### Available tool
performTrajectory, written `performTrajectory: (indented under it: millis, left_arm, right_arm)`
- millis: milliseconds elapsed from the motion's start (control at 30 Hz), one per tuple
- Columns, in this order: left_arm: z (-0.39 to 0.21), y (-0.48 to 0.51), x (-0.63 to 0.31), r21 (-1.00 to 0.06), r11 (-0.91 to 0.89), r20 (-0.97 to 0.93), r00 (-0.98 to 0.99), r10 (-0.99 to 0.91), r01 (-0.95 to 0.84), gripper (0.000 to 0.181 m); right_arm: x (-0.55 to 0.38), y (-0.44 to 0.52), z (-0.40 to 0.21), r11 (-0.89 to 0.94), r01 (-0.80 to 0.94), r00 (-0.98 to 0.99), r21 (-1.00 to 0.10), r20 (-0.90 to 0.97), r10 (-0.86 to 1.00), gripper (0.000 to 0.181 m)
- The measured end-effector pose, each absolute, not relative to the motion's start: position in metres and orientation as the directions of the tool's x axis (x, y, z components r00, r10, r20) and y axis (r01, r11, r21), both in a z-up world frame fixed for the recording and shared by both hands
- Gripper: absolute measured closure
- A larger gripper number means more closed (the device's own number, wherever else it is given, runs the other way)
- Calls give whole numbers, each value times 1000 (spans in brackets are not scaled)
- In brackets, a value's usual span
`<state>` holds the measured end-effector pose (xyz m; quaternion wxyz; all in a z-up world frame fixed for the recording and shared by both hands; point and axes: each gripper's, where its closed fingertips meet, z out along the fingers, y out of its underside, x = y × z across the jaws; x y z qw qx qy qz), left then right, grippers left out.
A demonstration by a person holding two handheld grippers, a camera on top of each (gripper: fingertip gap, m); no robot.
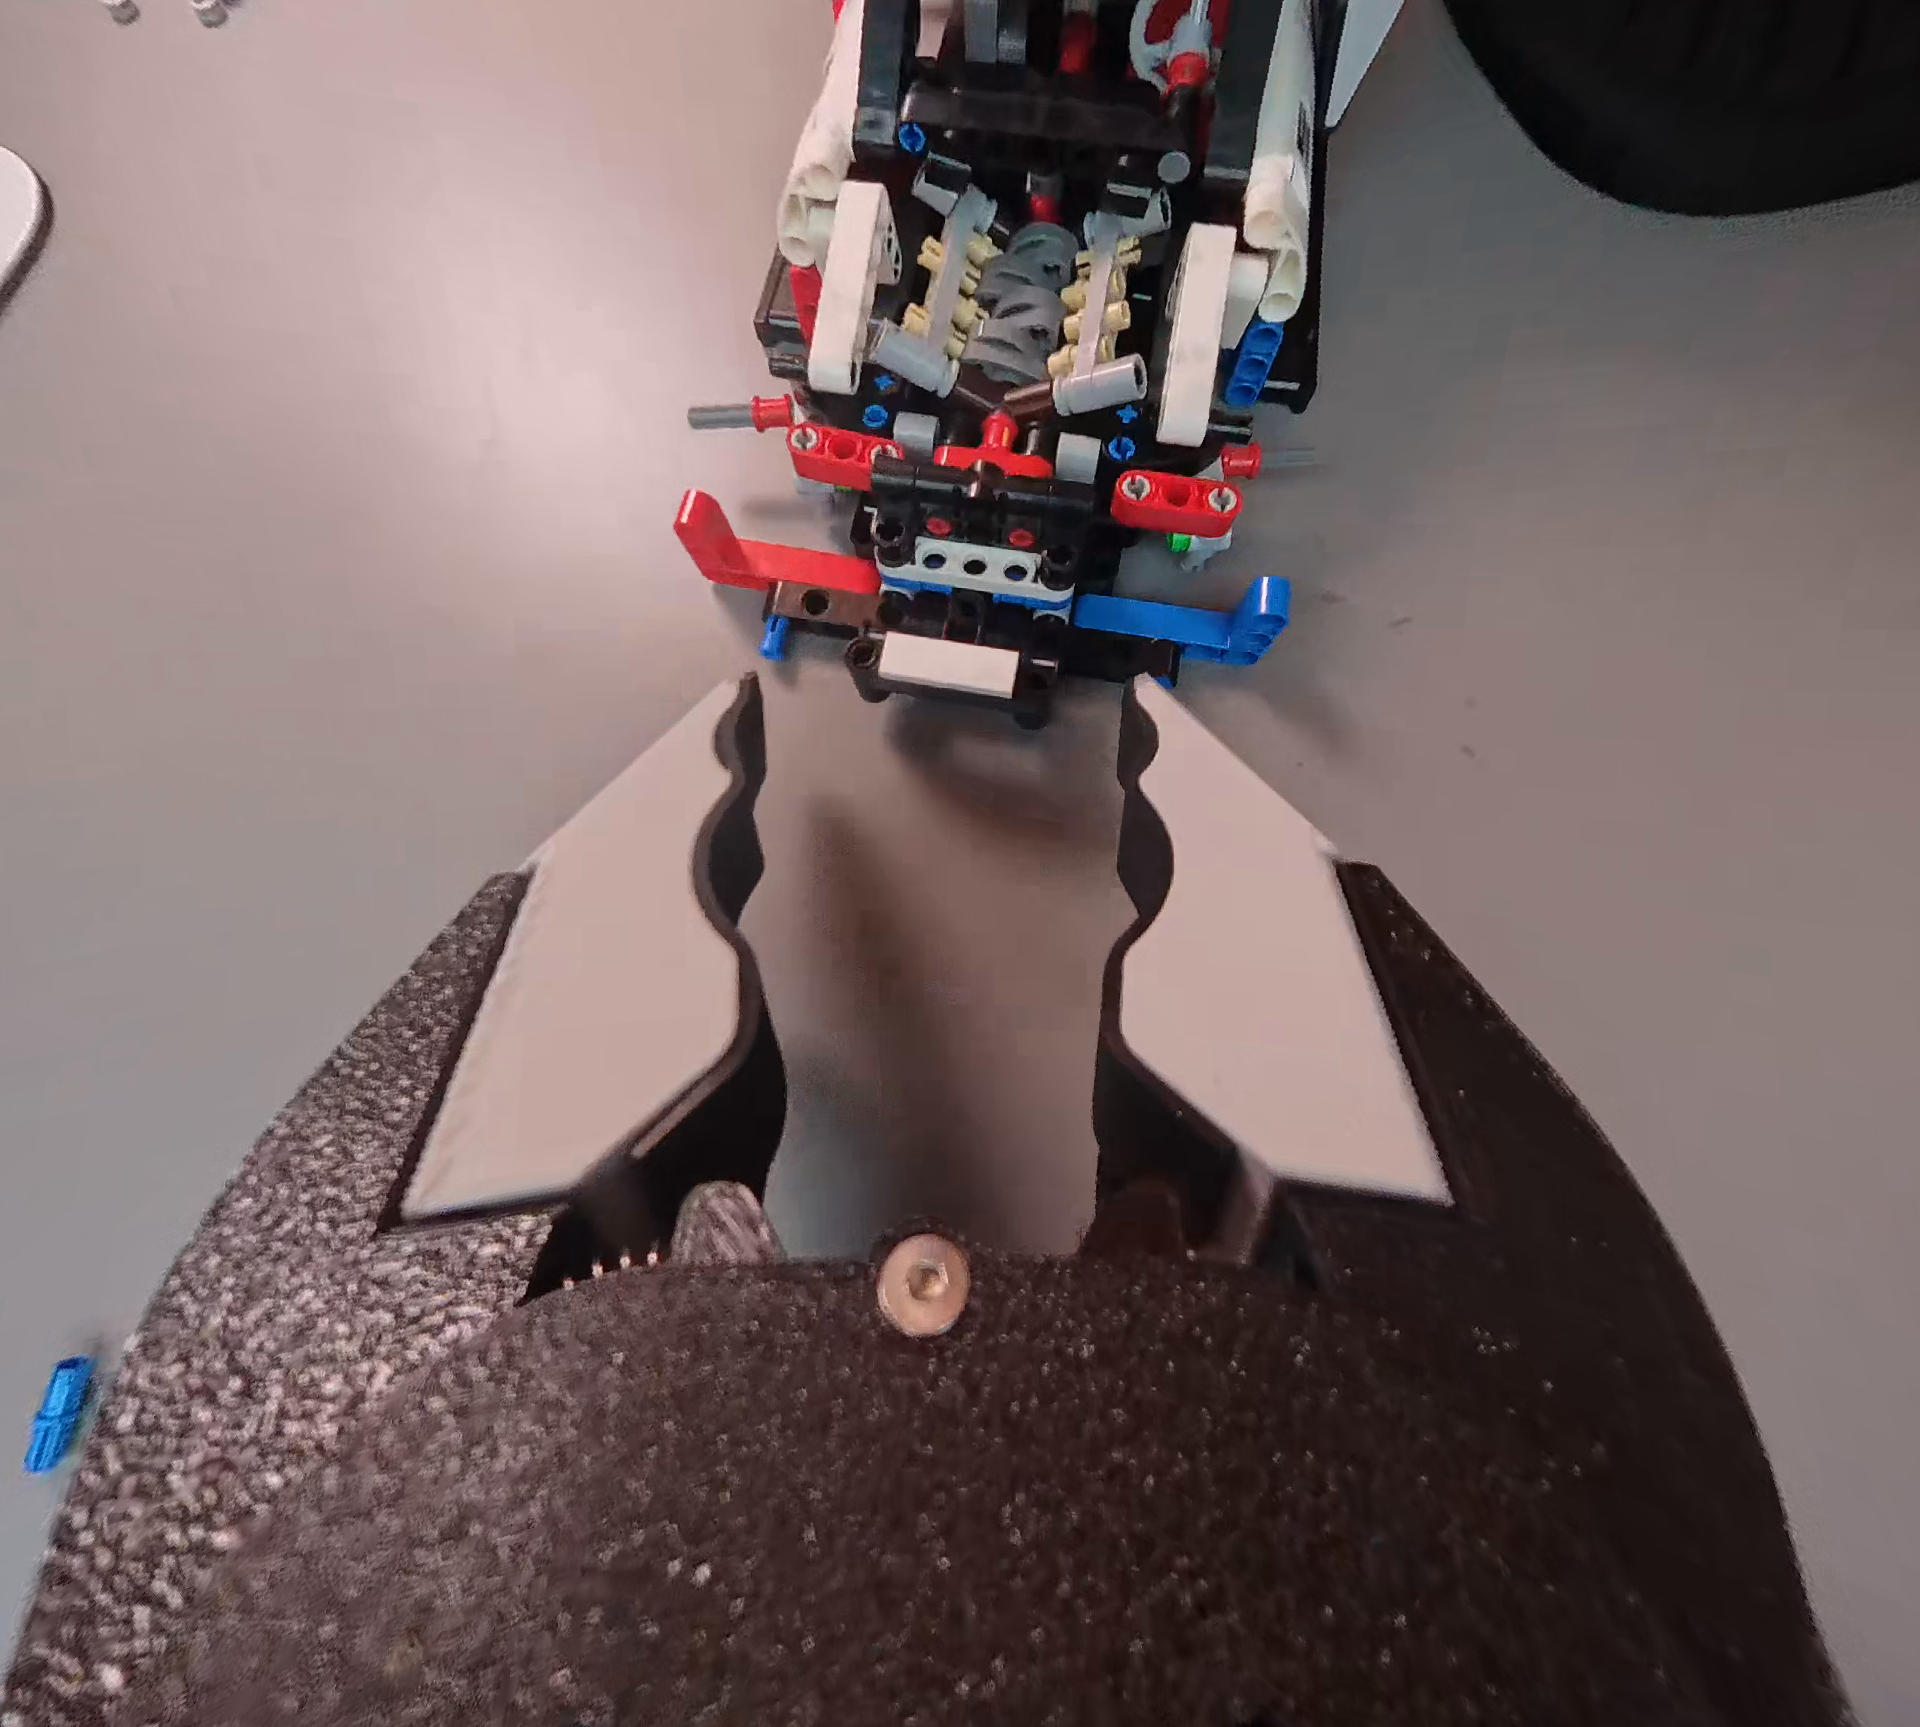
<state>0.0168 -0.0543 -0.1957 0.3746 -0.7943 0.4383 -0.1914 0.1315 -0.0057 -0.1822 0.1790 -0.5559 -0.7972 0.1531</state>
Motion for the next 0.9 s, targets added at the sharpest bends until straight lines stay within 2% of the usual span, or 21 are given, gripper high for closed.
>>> performTrajectory:
  millis: [67,167,267,900]
  left_arm:
    - [-204,-55,20,-733,-332,-24,510,-860,-593,114]
    - [-206,-60,27,-716,-315,15,438,-899,-623,130]
    - [-207,-60,28,-718,-307,14,428,-903,-625,137]
    - [-208,-75,23,-676,-349,31,447,-894,-649,138]
  right_arm:
    - [128,-9,-182,351,814,-339,-464,112,934,80]
    - [128,-8,-182,355,815,-345,-458,109,932,80]
    - [130,-9,-182,365,815,-357,-449,106,928,80]
    - [131,-14,-182,365,801,-370,-475,86,925,80]
